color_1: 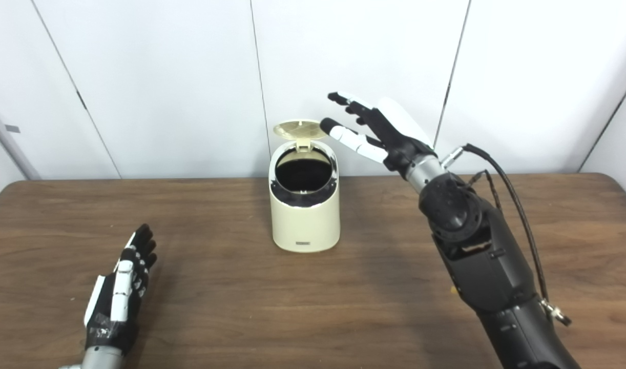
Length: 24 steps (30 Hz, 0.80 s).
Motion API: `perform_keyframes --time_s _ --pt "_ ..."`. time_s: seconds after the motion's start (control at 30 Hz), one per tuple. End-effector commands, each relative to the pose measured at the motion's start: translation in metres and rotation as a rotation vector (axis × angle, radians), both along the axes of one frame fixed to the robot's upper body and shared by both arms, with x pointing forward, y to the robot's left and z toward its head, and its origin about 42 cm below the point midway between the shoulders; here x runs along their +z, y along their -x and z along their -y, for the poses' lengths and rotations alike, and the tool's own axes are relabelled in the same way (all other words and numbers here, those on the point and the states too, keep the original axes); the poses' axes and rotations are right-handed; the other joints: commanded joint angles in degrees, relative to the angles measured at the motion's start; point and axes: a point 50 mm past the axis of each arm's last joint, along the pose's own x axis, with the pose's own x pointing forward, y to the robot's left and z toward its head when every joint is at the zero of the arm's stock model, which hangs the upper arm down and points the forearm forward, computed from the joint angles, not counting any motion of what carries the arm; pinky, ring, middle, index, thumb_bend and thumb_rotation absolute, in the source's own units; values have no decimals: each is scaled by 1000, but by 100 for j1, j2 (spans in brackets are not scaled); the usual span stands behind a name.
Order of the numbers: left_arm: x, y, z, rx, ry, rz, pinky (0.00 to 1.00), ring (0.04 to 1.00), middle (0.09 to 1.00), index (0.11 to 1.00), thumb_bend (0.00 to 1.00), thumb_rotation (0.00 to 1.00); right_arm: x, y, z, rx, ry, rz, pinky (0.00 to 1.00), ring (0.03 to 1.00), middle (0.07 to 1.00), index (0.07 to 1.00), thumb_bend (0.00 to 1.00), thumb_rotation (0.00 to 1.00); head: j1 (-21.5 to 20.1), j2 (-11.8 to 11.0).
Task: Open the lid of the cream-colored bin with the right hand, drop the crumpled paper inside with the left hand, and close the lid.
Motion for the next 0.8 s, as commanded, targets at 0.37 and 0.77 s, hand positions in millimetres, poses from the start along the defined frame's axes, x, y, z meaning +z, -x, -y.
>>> perform_keyframes --time_s 0.37,0.77 --pt "-18 4 13 -17 34 -41 1000 1000 1000 1000 468 931 25 -5 -11 45 86 49 883 933 930 908 547 1000 4 -2" --pt "-19 4 17 -18 43 -46 1000 1000 1000 996 475 925 25 -8 -15 60 193 32 880 953 932 906 600 1000 30 24"
